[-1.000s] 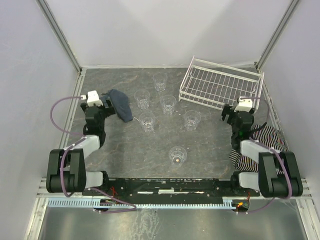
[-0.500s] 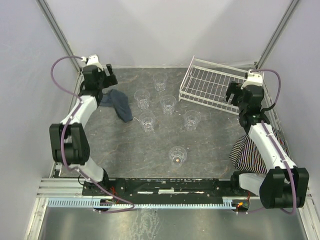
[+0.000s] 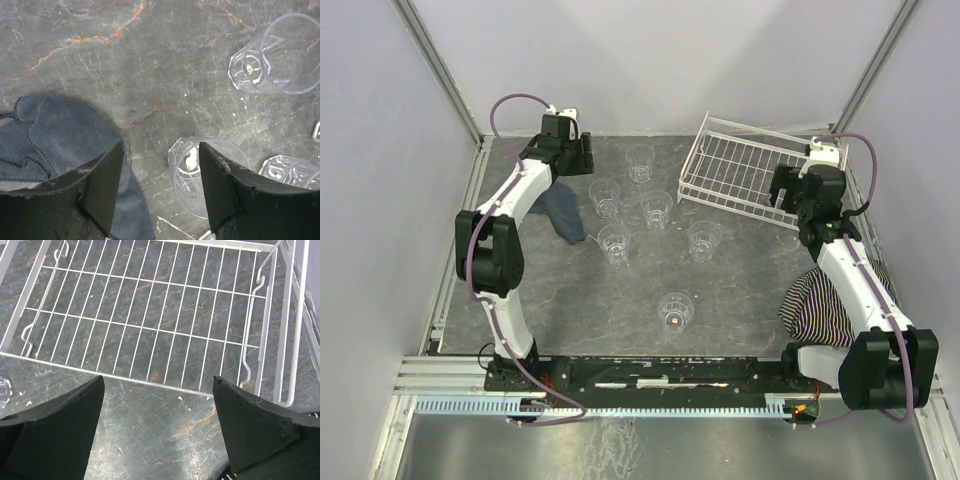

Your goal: Load the cups into the dish rack

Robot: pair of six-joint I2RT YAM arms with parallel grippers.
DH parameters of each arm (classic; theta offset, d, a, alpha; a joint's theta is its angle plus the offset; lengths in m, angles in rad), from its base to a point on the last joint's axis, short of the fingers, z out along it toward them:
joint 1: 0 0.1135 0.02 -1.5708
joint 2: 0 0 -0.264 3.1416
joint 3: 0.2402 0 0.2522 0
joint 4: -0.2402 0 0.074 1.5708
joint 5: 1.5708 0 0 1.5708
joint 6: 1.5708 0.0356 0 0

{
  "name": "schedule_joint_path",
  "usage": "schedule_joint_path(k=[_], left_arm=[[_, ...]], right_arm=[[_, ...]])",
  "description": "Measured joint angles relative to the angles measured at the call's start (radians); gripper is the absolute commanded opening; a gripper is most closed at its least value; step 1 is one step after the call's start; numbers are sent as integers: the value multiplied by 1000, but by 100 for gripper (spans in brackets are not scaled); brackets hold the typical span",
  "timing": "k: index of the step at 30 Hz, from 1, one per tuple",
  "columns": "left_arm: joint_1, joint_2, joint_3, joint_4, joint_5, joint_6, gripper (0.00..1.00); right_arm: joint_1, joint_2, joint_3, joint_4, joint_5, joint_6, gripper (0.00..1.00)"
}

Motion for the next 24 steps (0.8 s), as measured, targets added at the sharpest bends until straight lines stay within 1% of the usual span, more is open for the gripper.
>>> schedule_joint_path(k=[5, 10, 16, 22, 24], left_arm=[[-17, 10, 45, -101, -12, 0, 67], [-27, 13, 46, -158, -27, 0, 67], [-44, 35, 61, -203, -32, 1, 64], [-60, 91, 89, -238, -32, 0, 63], [-62, 114, 103, -251, -32, 0, 61]], right_arm=[[0, 0, 1, -7, 2, -11, 97], [0, 0, 1, -7, 16, -21, 97], [0, 0, 1, -7, 22, -25, 97], [0, 0, 1, -8, 26, -25, 98], [0, 0, 1, -8, 27, -25, 98]])
